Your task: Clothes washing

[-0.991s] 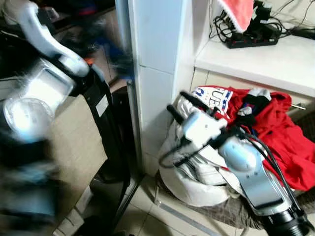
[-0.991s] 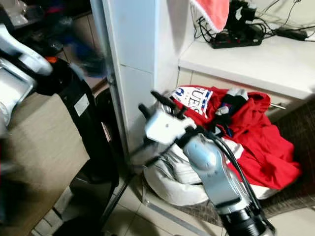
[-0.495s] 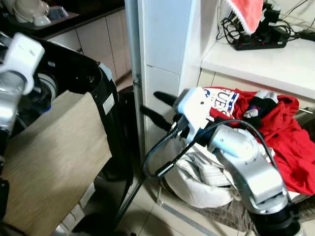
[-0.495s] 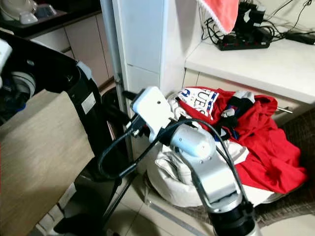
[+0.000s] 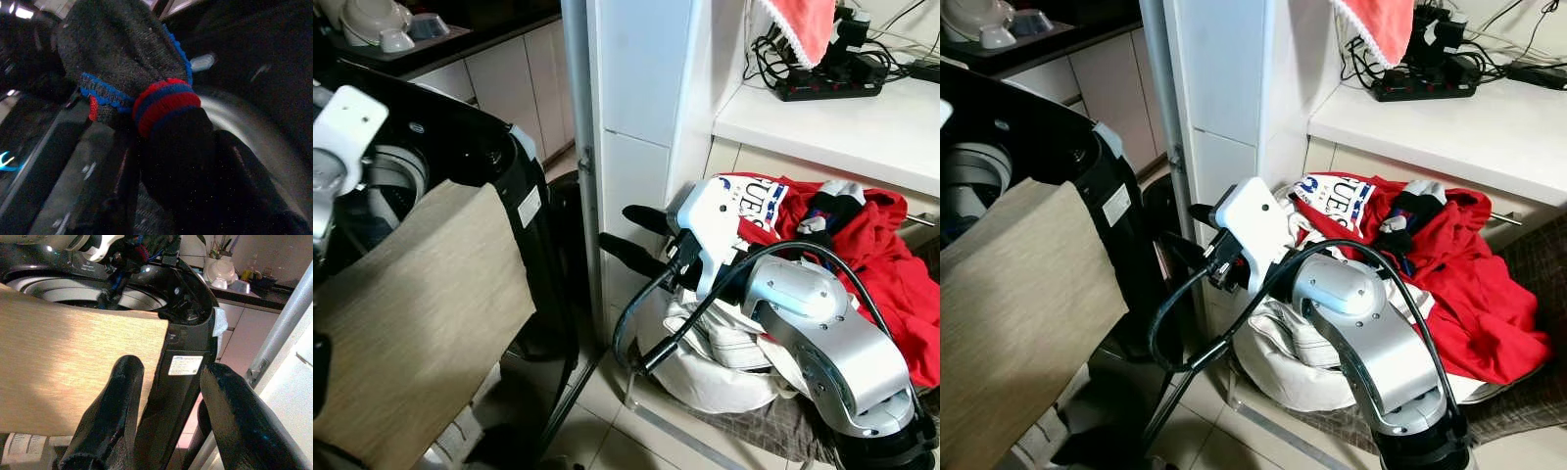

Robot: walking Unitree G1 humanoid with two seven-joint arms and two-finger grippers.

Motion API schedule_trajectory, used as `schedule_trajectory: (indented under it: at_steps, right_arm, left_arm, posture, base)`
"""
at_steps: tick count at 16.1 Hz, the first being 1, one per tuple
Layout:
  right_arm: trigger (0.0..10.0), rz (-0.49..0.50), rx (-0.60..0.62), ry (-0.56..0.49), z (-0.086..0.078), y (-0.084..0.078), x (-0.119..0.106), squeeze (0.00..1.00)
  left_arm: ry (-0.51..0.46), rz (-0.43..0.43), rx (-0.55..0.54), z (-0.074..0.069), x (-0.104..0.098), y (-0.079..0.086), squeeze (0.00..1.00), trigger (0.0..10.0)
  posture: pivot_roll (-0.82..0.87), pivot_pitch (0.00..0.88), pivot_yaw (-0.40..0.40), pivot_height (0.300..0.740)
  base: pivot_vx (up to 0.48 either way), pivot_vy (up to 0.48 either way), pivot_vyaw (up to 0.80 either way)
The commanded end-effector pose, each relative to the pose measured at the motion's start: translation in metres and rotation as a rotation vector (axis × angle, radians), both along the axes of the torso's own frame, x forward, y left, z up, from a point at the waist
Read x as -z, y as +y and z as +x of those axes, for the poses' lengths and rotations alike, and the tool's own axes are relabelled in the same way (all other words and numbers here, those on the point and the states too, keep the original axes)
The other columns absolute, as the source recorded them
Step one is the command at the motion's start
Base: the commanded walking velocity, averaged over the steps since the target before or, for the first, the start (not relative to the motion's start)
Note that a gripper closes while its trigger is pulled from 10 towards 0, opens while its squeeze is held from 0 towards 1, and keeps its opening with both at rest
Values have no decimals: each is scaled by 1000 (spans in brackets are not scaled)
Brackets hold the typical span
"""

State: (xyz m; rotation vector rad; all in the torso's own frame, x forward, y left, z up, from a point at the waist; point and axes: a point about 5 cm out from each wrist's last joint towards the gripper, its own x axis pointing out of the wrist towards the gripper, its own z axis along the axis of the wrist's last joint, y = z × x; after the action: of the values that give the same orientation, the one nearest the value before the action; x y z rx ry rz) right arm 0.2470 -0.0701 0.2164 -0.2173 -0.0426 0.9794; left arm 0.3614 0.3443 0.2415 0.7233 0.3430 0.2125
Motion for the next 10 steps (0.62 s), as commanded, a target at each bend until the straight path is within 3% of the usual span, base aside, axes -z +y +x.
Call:
schedule_trajectory:
  at_steps: [1,8,9,10]
  right_arm:
    - [10000,-3,17,-12,1,-3,-6,0]
    - [10000,-26,43,12,1,-5,-2,0]
    - [10000,-28,75,3,4,-7,-1,0]
    - [10000,7,222,11,16,-16,0,0]
  left_arm:
    - [10,-35,15,3,-1,-2,1000,10000]
    - [58,-47,-4,0,6,5,1000,10000]
    - [55,-49,6,0,7,4,1000,10000]
    - [31,-135,83,6,9,-10,1000,10000]
  posture:
    - [-121,0,41,740]
    - [-125,0,41,740]
    - [-125,0,41,740]
    - [-122,0,38,740]
  base:
    - [0,0,0]
    - [0,0,0]
    - [0,0,0]
    - [0,0,0]
